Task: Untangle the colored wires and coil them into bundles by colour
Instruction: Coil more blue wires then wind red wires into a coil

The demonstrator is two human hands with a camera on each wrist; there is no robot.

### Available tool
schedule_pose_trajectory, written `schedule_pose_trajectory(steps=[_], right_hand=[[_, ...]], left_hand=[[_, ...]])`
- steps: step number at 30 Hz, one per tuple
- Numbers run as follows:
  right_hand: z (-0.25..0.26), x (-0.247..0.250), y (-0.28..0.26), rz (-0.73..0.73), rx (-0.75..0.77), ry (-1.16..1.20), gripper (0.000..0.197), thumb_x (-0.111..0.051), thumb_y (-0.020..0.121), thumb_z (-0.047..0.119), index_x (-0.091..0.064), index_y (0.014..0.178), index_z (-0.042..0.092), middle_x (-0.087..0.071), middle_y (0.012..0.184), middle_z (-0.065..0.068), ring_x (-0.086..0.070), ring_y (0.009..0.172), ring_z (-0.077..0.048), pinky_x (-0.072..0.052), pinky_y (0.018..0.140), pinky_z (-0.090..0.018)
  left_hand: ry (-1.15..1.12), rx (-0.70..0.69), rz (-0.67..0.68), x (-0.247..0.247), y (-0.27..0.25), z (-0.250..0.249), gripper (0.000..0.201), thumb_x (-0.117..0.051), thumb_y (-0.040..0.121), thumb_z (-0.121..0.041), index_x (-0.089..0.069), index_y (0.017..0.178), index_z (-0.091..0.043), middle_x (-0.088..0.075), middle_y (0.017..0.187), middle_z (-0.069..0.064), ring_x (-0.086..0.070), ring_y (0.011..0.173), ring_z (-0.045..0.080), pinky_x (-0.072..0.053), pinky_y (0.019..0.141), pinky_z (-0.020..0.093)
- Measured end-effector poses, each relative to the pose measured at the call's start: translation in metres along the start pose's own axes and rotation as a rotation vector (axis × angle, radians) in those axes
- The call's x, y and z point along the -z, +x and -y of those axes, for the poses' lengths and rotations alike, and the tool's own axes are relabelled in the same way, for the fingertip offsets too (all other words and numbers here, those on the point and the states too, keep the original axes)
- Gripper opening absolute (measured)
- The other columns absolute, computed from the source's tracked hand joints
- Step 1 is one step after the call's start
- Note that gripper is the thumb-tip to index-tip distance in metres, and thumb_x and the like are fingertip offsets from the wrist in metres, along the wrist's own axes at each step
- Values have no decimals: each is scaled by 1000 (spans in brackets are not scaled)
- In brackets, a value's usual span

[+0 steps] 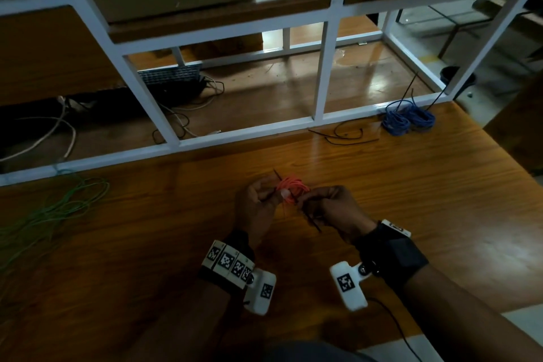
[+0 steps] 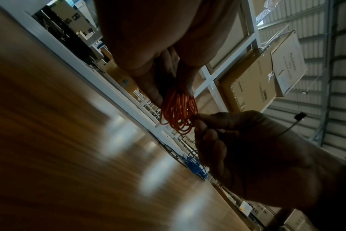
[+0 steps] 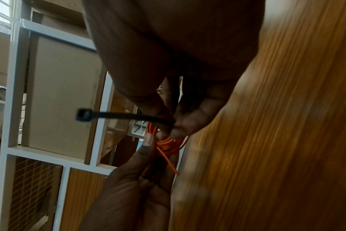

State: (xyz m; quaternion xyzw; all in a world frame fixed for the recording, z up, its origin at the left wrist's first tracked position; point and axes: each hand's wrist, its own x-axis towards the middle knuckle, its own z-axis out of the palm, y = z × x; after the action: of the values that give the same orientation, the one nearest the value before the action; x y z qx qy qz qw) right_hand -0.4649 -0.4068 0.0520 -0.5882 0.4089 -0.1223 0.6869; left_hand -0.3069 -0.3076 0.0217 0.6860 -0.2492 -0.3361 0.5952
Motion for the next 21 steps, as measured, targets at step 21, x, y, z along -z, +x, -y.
schedule_pose_trajectory(steps=[21], right_hand=[[-19, 12, -18, 102, 134, 175, 21, -64, 95, -2, -70, 115, 3, -78, 110, -13, -75, 100, -30, -62, 72, -34]], left_hand=[[-176, 95, -8, 0, 15, -5, 26, -74, 84, -11, -73, 111, -11, -76, 100, 4, -73, 93, 17, -58, 75, 30]])
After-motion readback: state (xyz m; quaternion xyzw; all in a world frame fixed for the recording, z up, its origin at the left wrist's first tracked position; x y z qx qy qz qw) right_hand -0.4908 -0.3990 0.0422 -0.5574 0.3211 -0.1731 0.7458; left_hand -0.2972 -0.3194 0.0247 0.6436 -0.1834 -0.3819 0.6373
